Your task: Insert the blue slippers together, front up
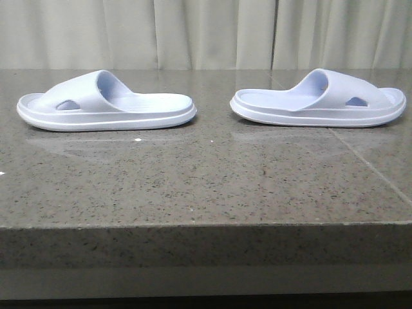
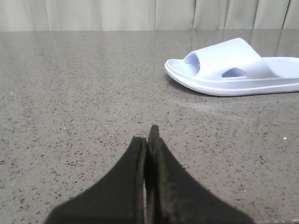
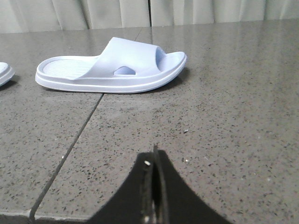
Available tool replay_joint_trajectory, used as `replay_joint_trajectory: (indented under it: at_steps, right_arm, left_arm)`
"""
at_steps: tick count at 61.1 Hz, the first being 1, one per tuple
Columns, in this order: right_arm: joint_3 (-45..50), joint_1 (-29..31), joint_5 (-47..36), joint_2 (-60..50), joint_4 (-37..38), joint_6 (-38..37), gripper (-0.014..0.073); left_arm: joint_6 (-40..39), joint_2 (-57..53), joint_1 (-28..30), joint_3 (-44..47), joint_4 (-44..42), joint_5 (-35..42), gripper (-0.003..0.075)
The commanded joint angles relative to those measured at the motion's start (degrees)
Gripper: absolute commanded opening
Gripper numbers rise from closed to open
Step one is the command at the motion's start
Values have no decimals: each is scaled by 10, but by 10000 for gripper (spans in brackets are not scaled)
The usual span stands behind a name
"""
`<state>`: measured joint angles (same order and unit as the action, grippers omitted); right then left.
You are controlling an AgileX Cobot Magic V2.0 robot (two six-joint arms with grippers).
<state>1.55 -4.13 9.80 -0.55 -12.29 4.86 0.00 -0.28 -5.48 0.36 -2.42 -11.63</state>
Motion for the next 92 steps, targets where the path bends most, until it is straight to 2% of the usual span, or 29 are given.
replay_joint_trajectory:
  at_steps: [1, 29, 50, 62, 75, 84, 92]
  right_arm:
    - [-1, 4, -41, -8, 5, 3, -60]
    - [-1, 4, -43, -8, 5, 3, -60]
    - [-6, 4, -43, -8, 5, 3, -60]
    - [-105, 4, 12, 4, 29, 3, -60]
    - [-265, 4, 91, 117, 74, 3, -60]
    - [-336, 4, 100, 193, 105, 3, -60]
    - [-358, 4, 95, 228, 105, 3, -60]
  left_arm:
    - [-7, -13, 1, 11, 2, 48, -19]
    - [-7, -13, 1, 11, 2, 48, -19]
    - [-7, -13, 1, 5, 10, 111, -20]
    - [-7, 10, 1, -124, 2, 21, -20]
    - [-7, 166, 1, -301, -9, -111, -19]
    - [-7, 259, 1, -368, -9, -113, -19]
    - [-7, 281, 1, -383, 0, -107, -19]
